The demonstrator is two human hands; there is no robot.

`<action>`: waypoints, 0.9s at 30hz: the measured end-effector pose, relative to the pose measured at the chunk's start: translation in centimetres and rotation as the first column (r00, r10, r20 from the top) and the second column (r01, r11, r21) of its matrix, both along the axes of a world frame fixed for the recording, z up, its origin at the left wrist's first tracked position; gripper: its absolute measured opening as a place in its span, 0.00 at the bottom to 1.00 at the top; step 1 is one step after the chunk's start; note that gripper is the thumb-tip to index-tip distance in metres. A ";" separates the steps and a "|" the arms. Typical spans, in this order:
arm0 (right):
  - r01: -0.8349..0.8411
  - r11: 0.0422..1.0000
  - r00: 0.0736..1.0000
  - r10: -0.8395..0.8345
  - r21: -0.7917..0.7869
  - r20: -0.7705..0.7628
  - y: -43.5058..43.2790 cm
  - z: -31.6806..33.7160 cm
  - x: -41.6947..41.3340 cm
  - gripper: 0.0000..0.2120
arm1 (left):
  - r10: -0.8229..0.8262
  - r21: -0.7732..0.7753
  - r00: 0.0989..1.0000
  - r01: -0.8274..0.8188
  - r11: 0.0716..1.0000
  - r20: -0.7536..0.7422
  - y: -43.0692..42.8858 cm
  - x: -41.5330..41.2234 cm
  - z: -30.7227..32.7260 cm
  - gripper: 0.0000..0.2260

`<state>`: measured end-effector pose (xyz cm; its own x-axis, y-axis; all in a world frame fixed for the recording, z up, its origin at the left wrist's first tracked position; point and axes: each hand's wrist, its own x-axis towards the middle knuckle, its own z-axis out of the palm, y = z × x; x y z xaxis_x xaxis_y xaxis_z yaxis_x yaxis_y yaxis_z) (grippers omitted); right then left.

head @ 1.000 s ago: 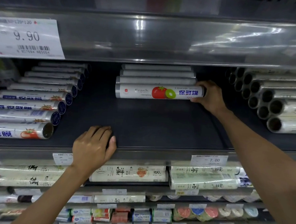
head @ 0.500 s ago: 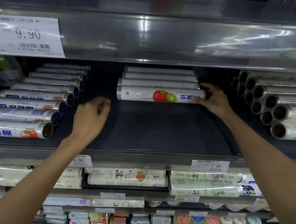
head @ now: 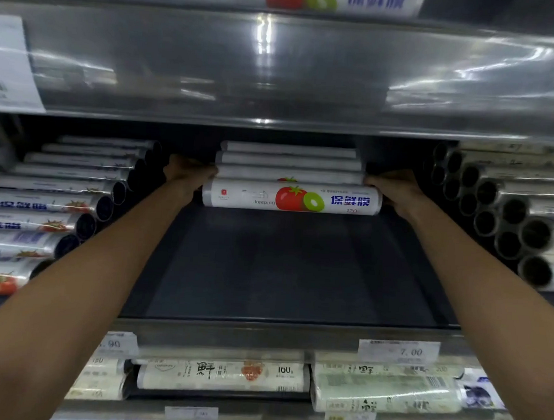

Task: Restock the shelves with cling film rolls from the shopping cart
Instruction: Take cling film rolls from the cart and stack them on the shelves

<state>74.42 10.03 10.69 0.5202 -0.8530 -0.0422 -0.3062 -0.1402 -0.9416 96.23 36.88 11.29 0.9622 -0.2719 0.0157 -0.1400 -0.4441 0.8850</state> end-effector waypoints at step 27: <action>-0.220 0.974 0.970 0.213 0.057 0.117 -3.3 0.4 3.5 0.18 | -0.490 0.366 0.693 0.335 0.868 0.528 3.7 -1.7 -1.8 0.24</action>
